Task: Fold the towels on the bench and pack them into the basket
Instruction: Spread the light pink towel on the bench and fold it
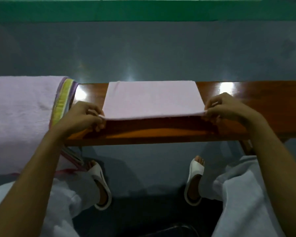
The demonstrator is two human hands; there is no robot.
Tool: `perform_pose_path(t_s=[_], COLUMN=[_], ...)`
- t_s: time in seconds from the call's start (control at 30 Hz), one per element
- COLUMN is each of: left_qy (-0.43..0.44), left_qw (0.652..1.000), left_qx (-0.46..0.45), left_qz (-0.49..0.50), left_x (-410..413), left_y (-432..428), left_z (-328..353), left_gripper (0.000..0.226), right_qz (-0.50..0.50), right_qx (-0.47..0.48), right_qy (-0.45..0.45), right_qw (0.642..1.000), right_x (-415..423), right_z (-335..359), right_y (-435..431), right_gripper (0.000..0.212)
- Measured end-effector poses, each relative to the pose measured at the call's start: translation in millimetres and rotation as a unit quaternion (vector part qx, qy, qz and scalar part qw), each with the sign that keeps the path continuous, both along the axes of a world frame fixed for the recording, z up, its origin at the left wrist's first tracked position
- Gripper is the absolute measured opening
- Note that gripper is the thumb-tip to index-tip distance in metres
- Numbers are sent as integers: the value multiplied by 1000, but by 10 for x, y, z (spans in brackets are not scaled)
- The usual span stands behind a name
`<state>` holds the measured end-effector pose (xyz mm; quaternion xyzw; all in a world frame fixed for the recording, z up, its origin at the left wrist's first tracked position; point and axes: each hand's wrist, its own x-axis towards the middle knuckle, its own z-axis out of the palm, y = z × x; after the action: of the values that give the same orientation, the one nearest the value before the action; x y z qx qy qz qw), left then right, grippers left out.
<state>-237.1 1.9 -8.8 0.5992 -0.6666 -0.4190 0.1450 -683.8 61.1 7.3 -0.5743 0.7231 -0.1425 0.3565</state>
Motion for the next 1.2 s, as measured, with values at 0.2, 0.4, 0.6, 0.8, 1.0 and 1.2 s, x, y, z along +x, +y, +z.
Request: perform_pose_path(t_s=[0.2,0.4,0.6,0.8,1.0,1.2], left_qy=[-93,-139,-24,-29,-113,-249], left_qw=[966,907,996,968,953,939], left_qx=[180,238,0,-251,-257,-225], left_qz=[-159,-320,-87,-1,-114,-81], left_x=[82,61,-286,-869,-1163,-999], left_y=[37,55,21,5,18,-85], left_z=[41,91,-5,-356,-720,-823], left_gripper=[9,9,23,30,59,67], right_qz=[70,156,149,21,178,142], right_qx=[217,365,157,-243,-214,-149], right_qy=[-32,7,18,121,188,272], right_qw=[973,918,976,962,942,940], right_x=[-32,53,179,898,1525,1193], right_z=[68,112,59,-417,-783,-912], right_y=[56,74,-31,-316,-325,-377], right_gripper=[9,19,29,14,59,64])
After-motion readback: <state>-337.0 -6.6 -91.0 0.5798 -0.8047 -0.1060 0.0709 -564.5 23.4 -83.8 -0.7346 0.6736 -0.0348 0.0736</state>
